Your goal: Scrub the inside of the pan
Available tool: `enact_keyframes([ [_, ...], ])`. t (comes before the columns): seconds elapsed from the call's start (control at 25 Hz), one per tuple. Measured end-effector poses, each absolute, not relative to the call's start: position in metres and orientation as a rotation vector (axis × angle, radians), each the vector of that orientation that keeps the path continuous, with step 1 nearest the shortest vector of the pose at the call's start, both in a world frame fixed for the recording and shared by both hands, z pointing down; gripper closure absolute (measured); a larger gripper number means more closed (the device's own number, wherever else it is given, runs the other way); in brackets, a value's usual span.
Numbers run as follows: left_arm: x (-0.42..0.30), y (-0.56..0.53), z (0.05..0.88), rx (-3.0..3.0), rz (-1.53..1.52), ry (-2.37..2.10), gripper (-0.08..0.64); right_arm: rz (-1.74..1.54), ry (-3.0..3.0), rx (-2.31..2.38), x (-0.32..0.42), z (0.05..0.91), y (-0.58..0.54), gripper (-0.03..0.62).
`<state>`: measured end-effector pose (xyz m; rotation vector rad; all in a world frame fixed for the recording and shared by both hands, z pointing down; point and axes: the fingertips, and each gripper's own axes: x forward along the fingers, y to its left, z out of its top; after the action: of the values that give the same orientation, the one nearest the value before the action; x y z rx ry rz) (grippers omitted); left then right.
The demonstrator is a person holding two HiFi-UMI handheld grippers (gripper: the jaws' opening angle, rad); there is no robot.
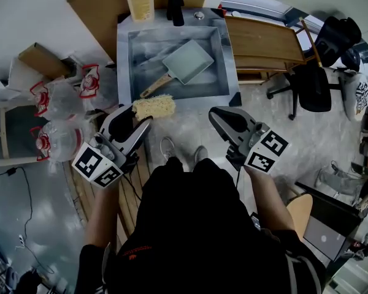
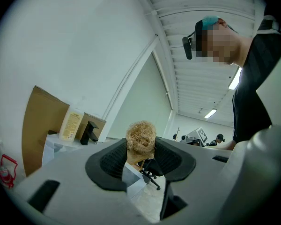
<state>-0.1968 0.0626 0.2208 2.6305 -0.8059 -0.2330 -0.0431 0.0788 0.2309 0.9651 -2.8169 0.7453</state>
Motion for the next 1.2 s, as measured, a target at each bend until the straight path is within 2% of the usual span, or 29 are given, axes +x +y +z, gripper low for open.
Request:
enact_keyframes([
  [0.44,-0.183,0.023,0.235,2.606,-0.198,-0.830,0.379,0.786,-2.816,0.939,-0.030,0.243,0.031,0.586],
  [1.2,-0.101,-0.105,0.288,2.498,-0.046,-1.006,0.379,0.909,-2.801,0.692,0.041,0.292,-0.096,0.586],
])
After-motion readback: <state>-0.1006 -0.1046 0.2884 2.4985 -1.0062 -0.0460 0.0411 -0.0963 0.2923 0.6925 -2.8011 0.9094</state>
